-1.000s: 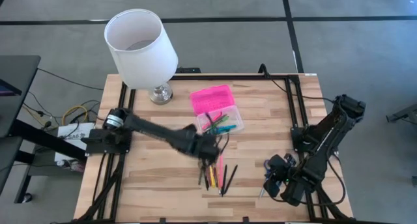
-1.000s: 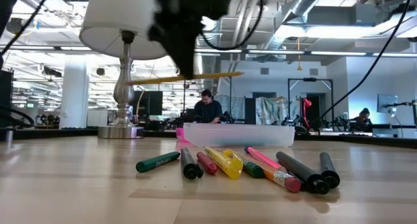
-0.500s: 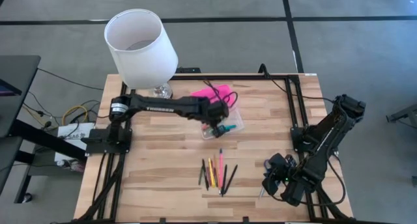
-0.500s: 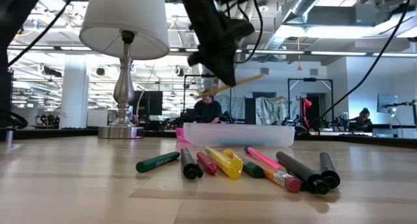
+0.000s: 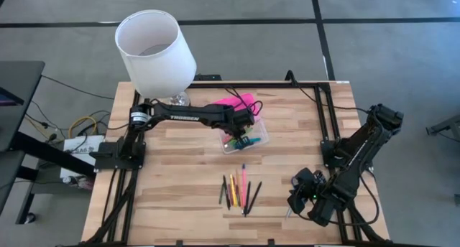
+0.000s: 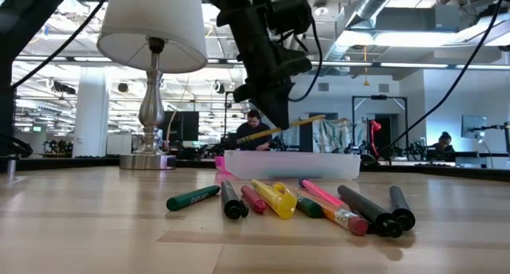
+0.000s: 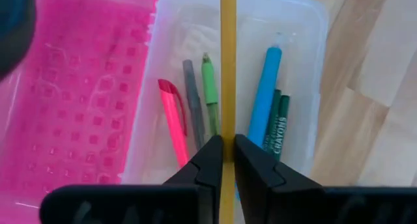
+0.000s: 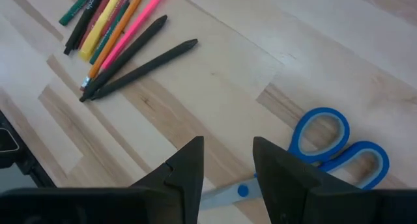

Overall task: Pick & place school supplies into a supply box
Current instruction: Put the yellow pencil into the pink supply box, then put the blue scissors into the pink supply box

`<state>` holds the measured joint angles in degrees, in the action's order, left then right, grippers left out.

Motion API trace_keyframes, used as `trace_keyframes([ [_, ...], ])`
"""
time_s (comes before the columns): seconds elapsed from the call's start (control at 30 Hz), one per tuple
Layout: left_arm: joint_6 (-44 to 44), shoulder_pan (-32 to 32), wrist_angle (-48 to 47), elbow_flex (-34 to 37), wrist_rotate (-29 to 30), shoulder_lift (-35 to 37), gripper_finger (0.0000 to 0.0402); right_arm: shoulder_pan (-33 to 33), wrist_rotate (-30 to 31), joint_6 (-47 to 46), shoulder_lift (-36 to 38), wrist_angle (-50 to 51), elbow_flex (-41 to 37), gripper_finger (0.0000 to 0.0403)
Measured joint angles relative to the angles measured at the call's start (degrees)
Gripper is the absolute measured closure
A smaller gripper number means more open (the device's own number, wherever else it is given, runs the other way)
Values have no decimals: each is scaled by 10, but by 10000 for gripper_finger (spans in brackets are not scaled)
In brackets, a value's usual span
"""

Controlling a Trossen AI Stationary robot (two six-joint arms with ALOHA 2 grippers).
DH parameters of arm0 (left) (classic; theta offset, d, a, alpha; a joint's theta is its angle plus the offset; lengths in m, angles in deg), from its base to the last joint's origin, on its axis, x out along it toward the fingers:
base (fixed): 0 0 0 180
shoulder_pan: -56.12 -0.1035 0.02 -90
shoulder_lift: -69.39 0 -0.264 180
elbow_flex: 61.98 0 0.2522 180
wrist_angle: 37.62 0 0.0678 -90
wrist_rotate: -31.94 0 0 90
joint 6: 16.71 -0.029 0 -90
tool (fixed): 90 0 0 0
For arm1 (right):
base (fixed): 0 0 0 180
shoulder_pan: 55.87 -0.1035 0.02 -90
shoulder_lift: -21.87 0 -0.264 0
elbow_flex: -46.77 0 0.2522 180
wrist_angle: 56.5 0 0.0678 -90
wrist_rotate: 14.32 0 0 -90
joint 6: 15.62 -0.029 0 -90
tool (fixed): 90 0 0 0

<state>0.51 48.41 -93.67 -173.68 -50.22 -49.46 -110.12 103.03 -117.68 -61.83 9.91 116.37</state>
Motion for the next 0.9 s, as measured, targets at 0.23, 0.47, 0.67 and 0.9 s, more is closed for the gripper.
trace_keyframes([
  [0.23,-17,-8,-3,0,-14,0,337,0,0,0,0,2,0,278],
  [0.47,-21,-8,-3,0,-14,0,284,0,0,-1,0,0,0,278],
  [0.67,-26,-4,-35,-10,-16,3,259,0,-2,-36,0,16,0,278],
  [0.9,-47,25,-122,-39,8,42,255,16,-137,-165,0,92,0,278],
])
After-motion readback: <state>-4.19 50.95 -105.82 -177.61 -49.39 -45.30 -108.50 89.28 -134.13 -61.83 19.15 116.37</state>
